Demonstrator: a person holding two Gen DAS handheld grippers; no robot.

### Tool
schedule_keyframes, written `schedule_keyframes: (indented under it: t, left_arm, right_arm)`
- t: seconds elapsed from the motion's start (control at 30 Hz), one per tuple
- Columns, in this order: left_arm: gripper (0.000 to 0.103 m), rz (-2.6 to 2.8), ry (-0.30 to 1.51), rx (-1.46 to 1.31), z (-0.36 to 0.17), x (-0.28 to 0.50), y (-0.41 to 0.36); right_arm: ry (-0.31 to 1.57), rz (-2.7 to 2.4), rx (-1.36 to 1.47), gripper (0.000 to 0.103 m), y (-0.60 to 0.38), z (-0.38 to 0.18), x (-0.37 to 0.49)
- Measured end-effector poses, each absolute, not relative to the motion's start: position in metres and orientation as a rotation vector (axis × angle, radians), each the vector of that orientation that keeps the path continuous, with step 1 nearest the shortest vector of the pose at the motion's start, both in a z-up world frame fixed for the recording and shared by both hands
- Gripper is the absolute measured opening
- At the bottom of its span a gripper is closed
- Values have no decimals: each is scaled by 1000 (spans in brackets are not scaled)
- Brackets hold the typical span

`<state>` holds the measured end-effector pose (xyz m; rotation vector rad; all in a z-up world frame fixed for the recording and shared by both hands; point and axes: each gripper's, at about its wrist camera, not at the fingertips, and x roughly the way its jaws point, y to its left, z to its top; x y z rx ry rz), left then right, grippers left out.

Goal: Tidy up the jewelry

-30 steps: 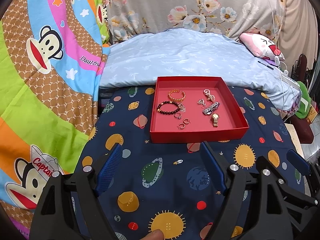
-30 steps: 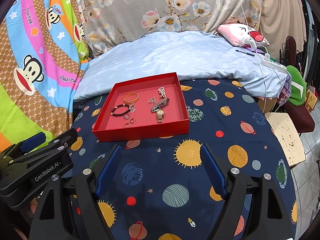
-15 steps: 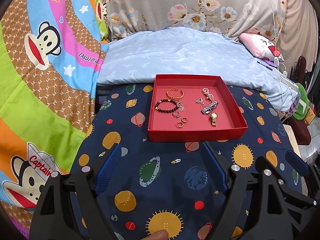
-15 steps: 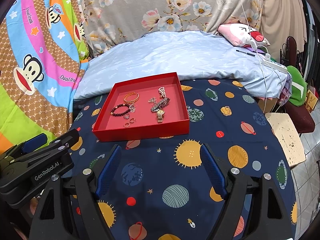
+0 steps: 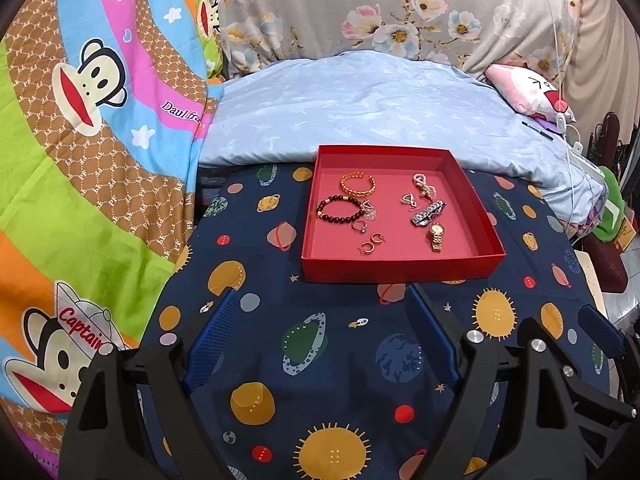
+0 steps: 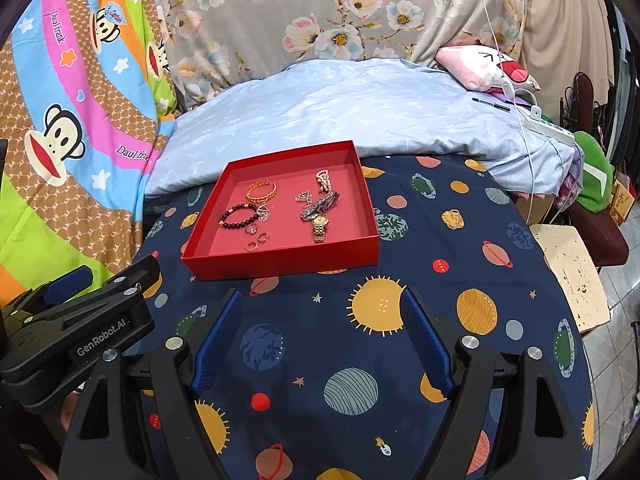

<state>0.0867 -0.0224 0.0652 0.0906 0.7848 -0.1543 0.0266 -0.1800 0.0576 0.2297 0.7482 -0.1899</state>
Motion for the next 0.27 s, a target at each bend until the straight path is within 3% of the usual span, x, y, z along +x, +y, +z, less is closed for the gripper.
schedule_keyframes:
  t: [0.27]
  left_arm:
    - [82, -148, 770, 105, 65, 86, -24]
  right_arm:
    - [752, -195, 228, 79, -183, 53, 30]
